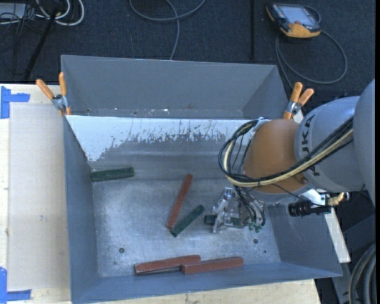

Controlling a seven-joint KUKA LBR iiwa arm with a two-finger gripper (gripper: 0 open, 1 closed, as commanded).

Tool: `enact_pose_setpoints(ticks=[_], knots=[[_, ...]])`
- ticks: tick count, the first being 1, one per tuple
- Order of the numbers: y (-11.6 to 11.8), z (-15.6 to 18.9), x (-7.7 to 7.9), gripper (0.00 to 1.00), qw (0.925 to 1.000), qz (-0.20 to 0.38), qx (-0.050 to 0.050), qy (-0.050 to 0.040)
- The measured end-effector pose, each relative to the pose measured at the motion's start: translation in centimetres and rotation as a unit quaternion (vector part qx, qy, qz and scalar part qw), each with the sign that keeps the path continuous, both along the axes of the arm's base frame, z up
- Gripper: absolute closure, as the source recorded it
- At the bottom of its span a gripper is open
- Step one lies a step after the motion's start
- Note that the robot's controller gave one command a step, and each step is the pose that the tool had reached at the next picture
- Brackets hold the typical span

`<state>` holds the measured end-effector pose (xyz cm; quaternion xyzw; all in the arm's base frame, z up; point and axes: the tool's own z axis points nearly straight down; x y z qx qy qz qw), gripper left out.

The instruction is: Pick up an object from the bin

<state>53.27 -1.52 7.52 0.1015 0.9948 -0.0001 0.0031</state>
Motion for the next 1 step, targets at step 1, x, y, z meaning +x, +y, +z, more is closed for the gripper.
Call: enact_pose_setpoints(ticks=[1], knots=[[0.00,0.00,0.00,1.00,1.0000,0.000,0.000,0.0000]])
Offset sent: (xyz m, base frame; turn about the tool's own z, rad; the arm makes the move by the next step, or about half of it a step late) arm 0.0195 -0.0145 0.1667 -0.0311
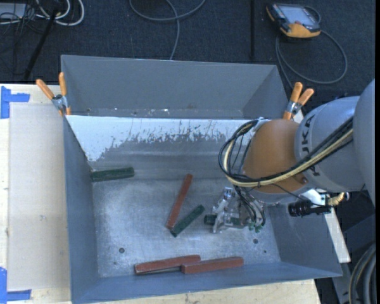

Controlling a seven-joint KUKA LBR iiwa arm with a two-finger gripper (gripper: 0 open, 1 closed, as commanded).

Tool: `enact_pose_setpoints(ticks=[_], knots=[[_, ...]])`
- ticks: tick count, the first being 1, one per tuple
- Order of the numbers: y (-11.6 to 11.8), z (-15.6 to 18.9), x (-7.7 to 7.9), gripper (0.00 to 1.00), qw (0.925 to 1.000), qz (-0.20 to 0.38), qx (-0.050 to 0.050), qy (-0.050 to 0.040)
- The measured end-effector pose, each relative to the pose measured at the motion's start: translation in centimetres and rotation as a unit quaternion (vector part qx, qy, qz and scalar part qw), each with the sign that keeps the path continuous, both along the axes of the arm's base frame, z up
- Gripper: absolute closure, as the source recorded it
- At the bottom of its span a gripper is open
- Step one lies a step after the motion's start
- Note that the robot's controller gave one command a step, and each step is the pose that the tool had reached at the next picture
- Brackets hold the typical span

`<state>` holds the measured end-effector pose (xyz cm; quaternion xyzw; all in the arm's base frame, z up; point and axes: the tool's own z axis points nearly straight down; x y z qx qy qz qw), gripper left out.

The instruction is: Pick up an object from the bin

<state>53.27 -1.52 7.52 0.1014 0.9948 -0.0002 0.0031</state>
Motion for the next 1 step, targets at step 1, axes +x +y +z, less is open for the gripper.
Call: enact_pose_setpoints(ticks=[1], knots=[[-1.40,16.88,2.14,1.00,0.9999,0.015,0.000,-0.0003]])
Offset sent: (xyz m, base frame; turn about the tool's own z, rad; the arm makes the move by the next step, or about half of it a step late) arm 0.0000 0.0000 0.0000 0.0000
